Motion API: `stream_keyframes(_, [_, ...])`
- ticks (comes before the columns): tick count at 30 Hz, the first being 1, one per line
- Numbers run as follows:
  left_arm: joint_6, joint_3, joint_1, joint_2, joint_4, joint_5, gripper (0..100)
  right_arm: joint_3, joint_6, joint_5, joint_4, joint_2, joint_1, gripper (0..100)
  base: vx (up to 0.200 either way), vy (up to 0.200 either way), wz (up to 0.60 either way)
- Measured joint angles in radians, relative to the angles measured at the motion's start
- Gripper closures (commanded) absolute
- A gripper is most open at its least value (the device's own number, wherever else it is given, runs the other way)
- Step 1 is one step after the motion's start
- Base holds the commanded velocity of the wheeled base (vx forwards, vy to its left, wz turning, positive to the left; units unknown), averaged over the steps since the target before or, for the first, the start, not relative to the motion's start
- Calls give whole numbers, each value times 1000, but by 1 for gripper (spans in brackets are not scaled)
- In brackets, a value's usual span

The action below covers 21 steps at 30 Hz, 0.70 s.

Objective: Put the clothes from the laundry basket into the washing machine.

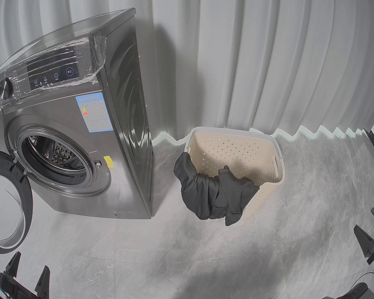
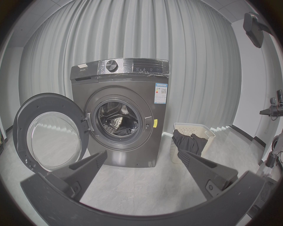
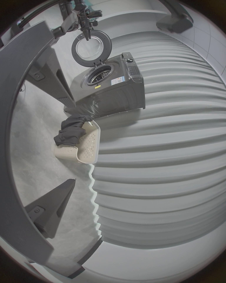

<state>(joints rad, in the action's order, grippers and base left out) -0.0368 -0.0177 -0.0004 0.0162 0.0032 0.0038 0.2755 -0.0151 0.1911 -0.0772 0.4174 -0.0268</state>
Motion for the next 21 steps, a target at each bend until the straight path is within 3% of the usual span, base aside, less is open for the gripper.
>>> stream_keyframes(7, [0,0,0,0,0,0,0,40,-9,8,-111,322,-62,0,171,0,0])
stream_keyframes(10, [0,0,0,0,0,0,0,57,-34,-6,-148,464,-114,0,0,0,0])
stream_keyframes(13, [0,0,0,0,0,0,0,73,-105,-39,-199,596,-187,0,0,0,0])
stream_keyframes(17, [0,0,0,0,0,0,0,85,-224,-115,-298,759,-284,0,0,0,0])
stream_keyframes(21, [0,0,0,0,0,0,0,89,-293,-181,-412,902,-359,0,0,0,0])
